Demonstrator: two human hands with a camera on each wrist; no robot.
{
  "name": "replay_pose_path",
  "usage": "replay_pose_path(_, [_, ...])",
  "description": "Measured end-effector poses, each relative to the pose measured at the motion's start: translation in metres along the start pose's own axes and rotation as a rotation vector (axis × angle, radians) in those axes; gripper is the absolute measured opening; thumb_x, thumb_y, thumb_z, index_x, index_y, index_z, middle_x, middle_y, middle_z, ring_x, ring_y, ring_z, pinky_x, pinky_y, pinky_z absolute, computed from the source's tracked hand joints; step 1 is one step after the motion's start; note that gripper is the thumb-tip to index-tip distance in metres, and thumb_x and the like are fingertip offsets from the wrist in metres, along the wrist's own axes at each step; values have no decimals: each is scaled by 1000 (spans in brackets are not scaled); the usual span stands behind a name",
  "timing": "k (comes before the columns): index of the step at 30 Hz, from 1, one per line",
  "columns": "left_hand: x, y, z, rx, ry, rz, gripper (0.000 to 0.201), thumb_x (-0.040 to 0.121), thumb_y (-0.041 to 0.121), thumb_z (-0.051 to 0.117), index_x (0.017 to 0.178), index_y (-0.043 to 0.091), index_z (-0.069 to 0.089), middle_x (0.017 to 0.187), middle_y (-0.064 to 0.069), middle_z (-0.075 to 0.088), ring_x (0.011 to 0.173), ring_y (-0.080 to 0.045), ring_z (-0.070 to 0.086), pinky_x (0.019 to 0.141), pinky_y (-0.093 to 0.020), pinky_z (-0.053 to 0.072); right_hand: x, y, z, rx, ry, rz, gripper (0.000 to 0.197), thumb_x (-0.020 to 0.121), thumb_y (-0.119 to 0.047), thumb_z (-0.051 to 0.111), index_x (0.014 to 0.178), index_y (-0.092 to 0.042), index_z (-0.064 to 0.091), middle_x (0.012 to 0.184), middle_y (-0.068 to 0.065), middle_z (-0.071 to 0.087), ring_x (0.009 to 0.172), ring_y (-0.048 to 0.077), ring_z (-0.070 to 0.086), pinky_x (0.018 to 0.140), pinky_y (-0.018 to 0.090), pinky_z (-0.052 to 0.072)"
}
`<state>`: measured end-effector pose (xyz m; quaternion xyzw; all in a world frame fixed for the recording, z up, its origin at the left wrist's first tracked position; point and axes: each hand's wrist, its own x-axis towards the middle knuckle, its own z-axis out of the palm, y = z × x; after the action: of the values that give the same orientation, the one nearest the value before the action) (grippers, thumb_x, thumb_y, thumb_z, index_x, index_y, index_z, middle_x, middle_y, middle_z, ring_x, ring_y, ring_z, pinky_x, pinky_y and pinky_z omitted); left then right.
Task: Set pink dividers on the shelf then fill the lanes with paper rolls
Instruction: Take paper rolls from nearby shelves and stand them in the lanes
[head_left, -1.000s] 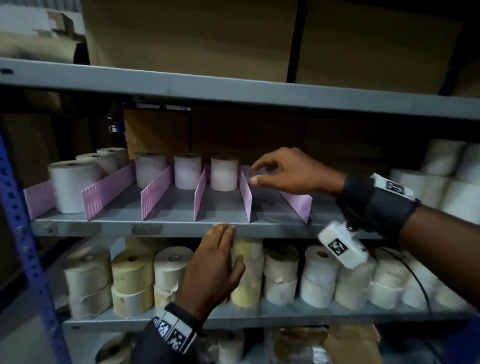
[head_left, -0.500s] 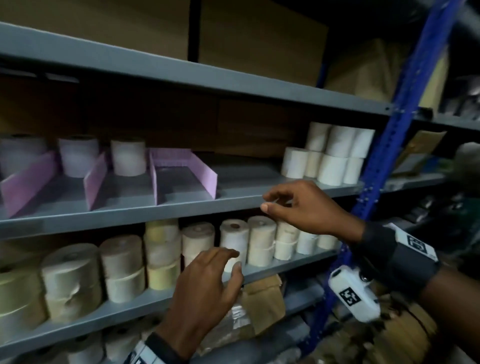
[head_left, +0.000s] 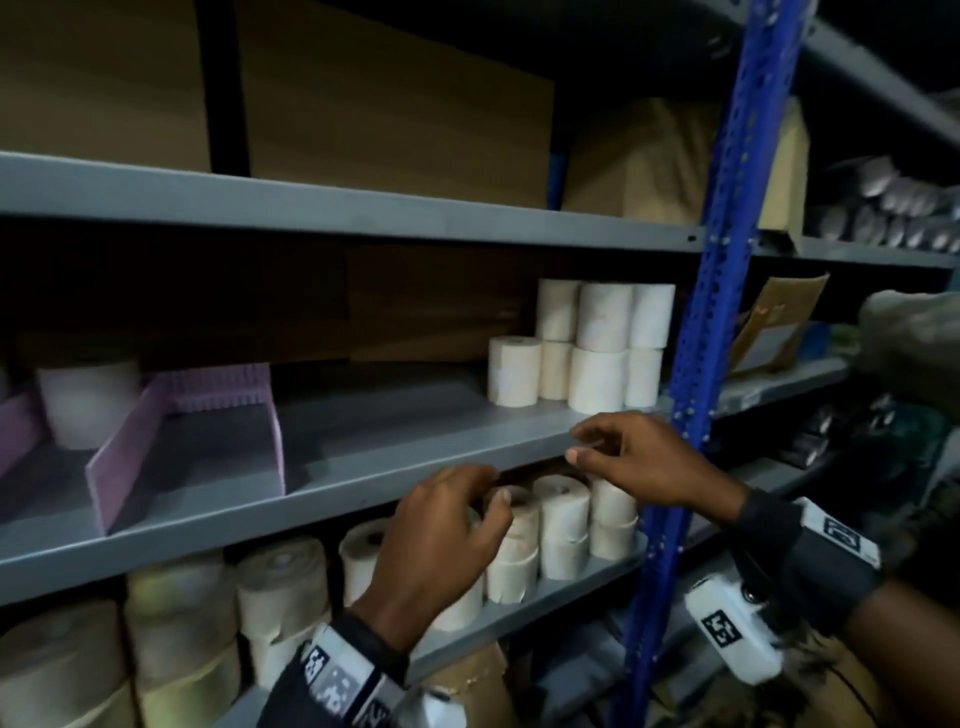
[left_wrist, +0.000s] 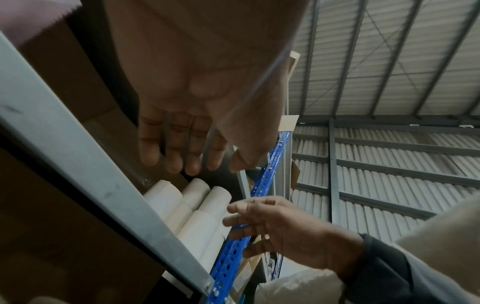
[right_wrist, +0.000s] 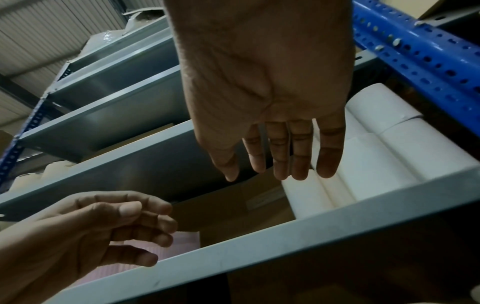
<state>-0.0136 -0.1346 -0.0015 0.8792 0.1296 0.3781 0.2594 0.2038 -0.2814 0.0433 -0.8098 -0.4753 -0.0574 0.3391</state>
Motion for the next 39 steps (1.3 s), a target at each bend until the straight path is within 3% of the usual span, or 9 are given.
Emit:
replay_pose_path(10, [145, -20, 52, -121, -154, -249, 47, 93, 36, 74, 133, 13, 62, 120, -5, 71, 108, -18, 67, 98, -38, 56, 95, 52, -9, -31, 14, -4, 49, 82, -53, 69, 124, -28, 64, 121, -6, 67, 91, 6, 63, 75, 19, 44])
replay_pose_path(12, [177, -25, 58, -296, -191, -344, 50, 92, 29, 77, 133, 6, 59, 117, -13, 70, 100, -21, 67, 86, -37, 57, 117, 51, -6, -25, 34, -22, 50, 84, -49, 69, 125, -24, 64, 124, -2, 67, 94, 10, 64, 80, 23, 46])
replay_pose_path(14, [202, -35, 65, -424, -244, -410, 48, 92, 23, 77, 131, 0, 59, 100, -18, 65, 75, -25, 58, 63, -35, 46, 141, 48, -4, -53, 38, -50, 50, 85, -48, 69, 127, -21, 63, 126, 0, 66, 95, 9, 61, 82, 23, 44])
replay_pose_path(16, [222, -49, 71, -447, -313, -425, 43, 93, 22, 76, 128, 0, 63, 84, -15, 58, 59, -19, 46, 54, -30, 34, 163, 45, -3, -96, 29, -73, 51, 86, -48, 68, 129, -21, 62, 129, 1, 65, 94, 8, 59, 81, 22, 43])
replay_pose_path(21, [255, -79, 88, -436, -460, -521, 42, 92, 27, 77, 131, 16, 64, 104, 1, 67, 94, -15, 61, 76, -33, 52, 214, 37, 4, -192, -75, -125, 42, 90, -40, 67, 123, -14, 67, 125, 5, 67, 107, 15, 63, 82, 23, 44])
replay_pose_path(23, [269, -90, 94, -462, -494, -563, 40, 93, 27, 76, 129, 18, 63, 104, 2, 67, 93, -14, 62, 79, -35, 58, 231, 37, 12, -267, -128, -128, 42, 92, -39, 64, 125, -13, 65, 128, 8, 65, 115, 22, 61, 91, 28, 47])
replay_pose_path(27, [288, -107, 105, -474, -498, -560, 45, 94, 19, 76, 134, 4, 61, 95, -5, 71, 56, -4, 61, 47, -20, 56, 253, 41, 25, -428, -217, -113, 51, 97, -44, 53, 141, -18, 52, 147, 8, 47, 131, 29, 42, 112, 36, 33])
replay_pose_path(32, [304, -124, 121, -416, -543, -523, 19, 87, 12, 83, 100, 10, 68, 45, 14, 57, 37, 3, 55, 47, -16, 55, 264, 49, 29, -436, -268, -106, 53, 97, -46, 53, 145, -23, 46, 149, 5, 38, 135, 28, 32, 116, 33, 23])
replay_pose_path(39, [301, -124, 120, -435, -537, -513, 24, 80, 11, 88, 88, 14, 65, 43, 14, 59, 40, 0, 59, 45, -19, 54, 252, 50, 35, -380, -207, -140, 52, 96, -40, 57, 143, -18, 48, 145, 5, 41, 128, 30, 37, 112, 33, 29])
